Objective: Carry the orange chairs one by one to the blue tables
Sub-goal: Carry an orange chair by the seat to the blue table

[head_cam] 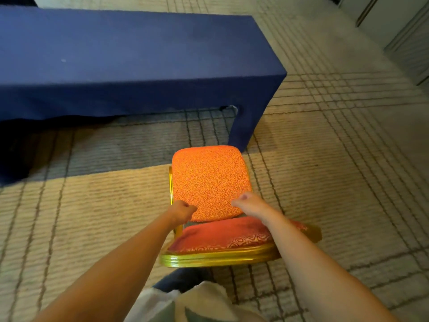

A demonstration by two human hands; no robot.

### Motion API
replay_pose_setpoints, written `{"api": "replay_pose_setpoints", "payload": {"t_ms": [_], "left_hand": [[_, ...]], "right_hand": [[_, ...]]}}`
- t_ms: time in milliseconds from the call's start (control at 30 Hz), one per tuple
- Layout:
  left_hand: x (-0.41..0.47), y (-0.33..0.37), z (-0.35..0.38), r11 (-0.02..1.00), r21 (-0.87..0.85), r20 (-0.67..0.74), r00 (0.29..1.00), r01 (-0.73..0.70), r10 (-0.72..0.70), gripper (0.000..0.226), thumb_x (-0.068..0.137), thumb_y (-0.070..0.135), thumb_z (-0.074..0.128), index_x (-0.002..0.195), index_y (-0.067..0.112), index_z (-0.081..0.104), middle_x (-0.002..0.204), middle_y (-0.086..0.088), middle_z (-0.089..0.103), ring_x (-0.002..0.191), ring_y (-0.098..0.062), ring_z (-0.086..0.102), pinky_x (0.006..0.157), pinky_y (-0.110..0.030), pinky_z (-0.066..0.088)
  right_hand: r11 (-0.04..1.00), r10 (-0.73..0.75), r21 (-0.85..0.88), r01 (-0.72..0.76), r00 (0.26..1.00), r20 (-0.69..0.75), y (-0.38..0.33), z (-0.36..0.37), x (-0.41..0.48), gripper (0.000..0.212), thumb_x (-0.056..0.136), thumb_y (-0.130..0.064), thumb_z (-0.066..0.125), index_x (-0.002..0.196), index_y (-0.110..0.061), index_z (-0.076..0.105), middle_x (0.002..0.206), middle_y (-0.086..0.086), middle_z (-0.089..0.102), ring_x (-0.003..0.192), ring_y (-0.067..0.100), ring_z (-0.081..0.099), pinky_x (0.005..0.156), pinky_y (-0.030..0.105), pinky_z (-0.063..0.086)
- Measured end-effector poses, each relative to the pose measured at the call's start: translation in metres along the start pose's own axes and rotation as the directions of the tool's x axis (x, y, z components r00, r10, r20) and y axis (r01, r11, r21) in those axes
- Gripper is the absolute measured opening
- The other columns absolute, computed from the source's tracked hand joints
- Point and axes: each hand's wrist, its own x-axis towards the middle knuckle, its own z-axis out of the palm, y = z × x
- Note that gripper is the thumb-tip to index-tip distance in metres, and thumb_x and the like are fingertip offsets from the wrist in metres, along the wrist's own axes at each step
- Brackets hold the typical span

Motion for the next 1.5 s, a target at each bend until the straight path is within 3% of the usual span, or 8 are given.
{"api": "replay_pose_setpoints", "payload": {"t_ms": [267,433,567,767,933,1067,1200,1500], "left_hand": [[0.019,0.005,0.021,0.994,0.058,-0.012,0.996,0.092,-0.092,0.033,0.096,0.027,0.052,0.103,-0.003,0.064,0.1,-0.023,0.065,0.098,-0.034,0.063,0.079,-0.034,0.047],[0.022,-0.001,0.032,0.983,0.022,-0.031,0.983,0.18,-0.179,0.031,0.096,0.026,0.051,0.096,-0.002,0.065,0.103,-0.022,0.065,0.101,-0.031,0.062,0.084,-0.036,0.047],[0.017,0.003,0.041,0.955,-0.013,-0.084,0.951,0.297,-0.297,0.034,0.099,0.032,0.047,0.103,0.002,0.064,0.111,-0.02,0.061,0.104,-0.029,0.059,0.079,-0.029,0.041],[0.017,-0.001,0.041,0.876,0.117,-0.097,0.884,0.467,-0.458,0.049,0.09,0.038,0.057,0.123,0.002,0.059,0.125,-0.019,0.062,0.114,-0.032,0.058,0.086,-0.03,0.044],[0.018,-0.003,0.045,0.826,0.219,-0.098,0.854,0.519,-0.511,0.057,0.092,0.043,0.053,0.134,0.004,0.052,0.139,-0.018,0.052,0.126,-0.034,0.05,0.101,-0.038,0.041],[0.027,-0.018,0.044,0.807,0.263,-0.058,0.844,0.528,-0.533,0.071,0.088,0.055,0.055,0.138,0.005,0.048,0.142,-0.018,0.049,0.128,-0.034,0.048,0.105,-0.041,0.041],[0.032,-0.028,0.041,0.8,0.233,-0.005,0.823,0.553,-0.568,0.082,0.087,0.06,0.055,0.142,0.001,0.041,0.144,-0.019,0.046,0.13,-0.035,0.047,0.104,-0.04,0.039],[0.033,-0.019,0.022,0.797,0.287,0.164,0.792,0.532,-0.588,0.07,0.096,0.056,0.039,0.141,0.003,0.045,0.143,-0.016,0.048,0.129,-0.032,0.049,0.103,-0.037,0.037]], "right_hand": [[0.97,0.122,-0.215,-0.109,0.991,0.049,0.041,-0.023,0.033,0.029,0.086,-0.035,0.062,0.067,-0.021,0.046,0.071,-0.001,0.049,0.067,0.016,0.047,0.059,0.03,0.033],[0.908,0.165,-0.404,-0.107,0.98,0.113,0.06,-0.032,0.052,0.03,0.087,-0.042,0.055,0.102,-0.017,0.062,0.106,0.008,0.061,0.101,0.026,0.06,0.075,0.029,0.042],[0.849,0.212,-0.518,-0.101,0.964,0.16,0.085,-0.04,0.083,0.03,0.076,-0.05,0.048,0.086,-0.022,0.052,0.098,0.007,0.055,0.094,0.025,0.058,0.074,0.032,0.039],[0.799,0.29,-0.591,-0.112,0.933,0.214,0.113,-0.048,0.109,0.064,0.085,-0.055,0.048,0.129,-0.01,0.057,0.134,0.015,0.057,0.119,0.032,0.056,0.09,0.032,0.045],[0.799,0.321,-0.586,-0.135,0.919,0.227,0.132,-0.039,0.125,0.088,0.068,-0.071,0.036,0.135,-0.016,0.057,0.138,0.014,0.056,0.123,0.034,0.055,0.102,0.038,0.045],[0.779,0.428,-0.58,-0.237,0.877,0.218,0.128,-0.042,0.121,0.07,0.093,-0.055,0.047,0.145,-0.007,0.043,0.15,0.017,0.042,0.135,0.034,0.044,0.106,0.032,0.037],[0.775,0.476,-0.561,-0.289,0.851,0.219,0.141,-0.04,0.133,0.085,0.086,-0.068,0.046,0.15,-0.013,0.037,0.155,0.014,0.035,0.139,0.033,0.038,0.111,0.036,0.033],[0.793,0.52,-0.538,-0.286,0.777,0.354,0.12,-0.038,0.123,0.061,0.101,-0.052,0.025,0.145,-0.014,0.043,0.148,0.013,0.045,0.131,0.03,0.046,0.103,0.033,0.034]]}}
